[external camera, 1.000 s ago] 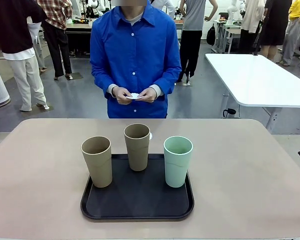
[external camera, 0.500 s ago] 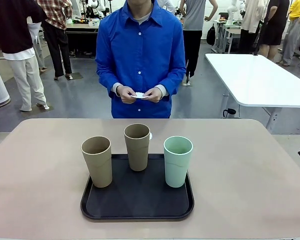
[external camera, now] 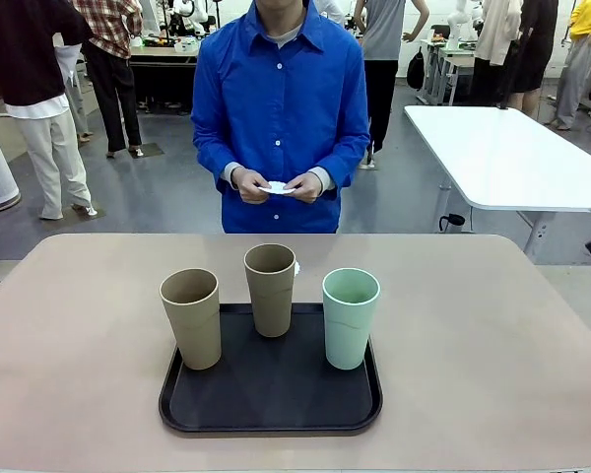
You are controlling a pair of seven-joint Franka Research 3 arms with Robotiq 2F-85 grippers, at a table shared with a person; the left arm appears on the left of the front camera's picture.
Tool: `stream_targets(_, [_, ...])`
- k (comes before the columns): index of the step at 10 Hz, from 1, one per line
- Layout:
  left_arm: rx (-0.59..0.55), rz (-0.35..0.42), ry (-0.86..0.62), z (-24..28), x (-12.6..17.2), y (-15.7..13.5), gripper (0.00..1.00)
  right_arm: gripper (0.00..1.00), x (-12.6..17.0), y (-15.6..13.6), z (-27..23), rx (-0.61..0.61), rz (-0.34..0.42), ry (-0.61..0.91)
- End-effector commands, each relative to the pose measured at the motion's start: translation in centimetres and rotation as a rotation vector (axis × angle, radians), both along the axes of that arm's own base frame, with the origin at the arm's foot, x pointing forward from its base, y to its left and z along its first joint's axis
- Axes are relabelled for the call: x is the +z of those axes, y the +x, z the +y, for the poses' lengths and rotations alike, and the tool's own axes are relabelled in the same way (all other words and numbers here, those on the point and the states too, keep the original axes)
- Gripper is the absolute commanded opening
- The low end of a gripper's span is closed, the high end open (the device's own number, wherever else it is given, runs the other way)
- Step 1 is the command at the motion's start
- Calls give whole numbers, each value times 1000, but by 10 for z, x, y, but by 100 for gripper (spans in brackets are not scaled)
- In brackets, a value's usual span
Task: Place coasters on the table and set cups on them.
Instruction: Pick up one Reusable plastic cup and place it on a coaster set by the human.
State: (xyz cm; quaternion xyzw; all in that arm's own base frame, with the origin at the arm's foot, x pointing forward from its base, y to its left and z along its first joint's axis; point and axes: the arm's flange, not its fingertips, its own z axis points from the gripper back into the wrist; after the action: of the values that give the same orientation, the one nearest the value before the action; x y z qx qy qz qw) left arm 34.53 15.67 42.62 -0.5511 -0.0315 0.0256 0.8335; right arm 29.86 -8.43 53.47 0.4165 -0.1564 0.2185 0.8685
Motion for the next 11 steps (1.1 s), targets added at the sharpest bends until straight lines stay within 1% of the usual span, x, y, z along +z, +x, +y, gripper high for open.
stream_targets(1, [1,-4,-2,0,1,0,100,100,-21,23,11,118,-217,-163])
stream_targets(2, [1,-4,-2,0,1,0,100,100,-23,36,22,147,-275,-245])
stream_targets(3, [1,-4,-2,0,1,0,100,100,-22,52,43,135,-308,-344])
stream_targets(4, [1,-4,-2,0,1,0,100,100,-21,61,63,162,-311,-426])
stream_targets(6, [1,-4,-2,0,1,0,100,100,-30,72,102,234,-293,-492])
stream_targets(7, [1,-4,-2,0,1,0,100,100,-45,83,122,253,-282,-534])
stream_targets(8, [1,-4,-2,0,1,0,100,100,-64,90,138,283,-253,-587])
stream_targets(9, [1,-4,-2,0,1,0,100,100,-76,93,149,325,-227,-610])
stream_targets(10, [1,-4,-2,0,1,0,100,100,-83,92,157,369,-197,-623])
stream_targets(11, [1,-4,-2,0,1,0,100,100,-81,92,162,361,-173,-602])
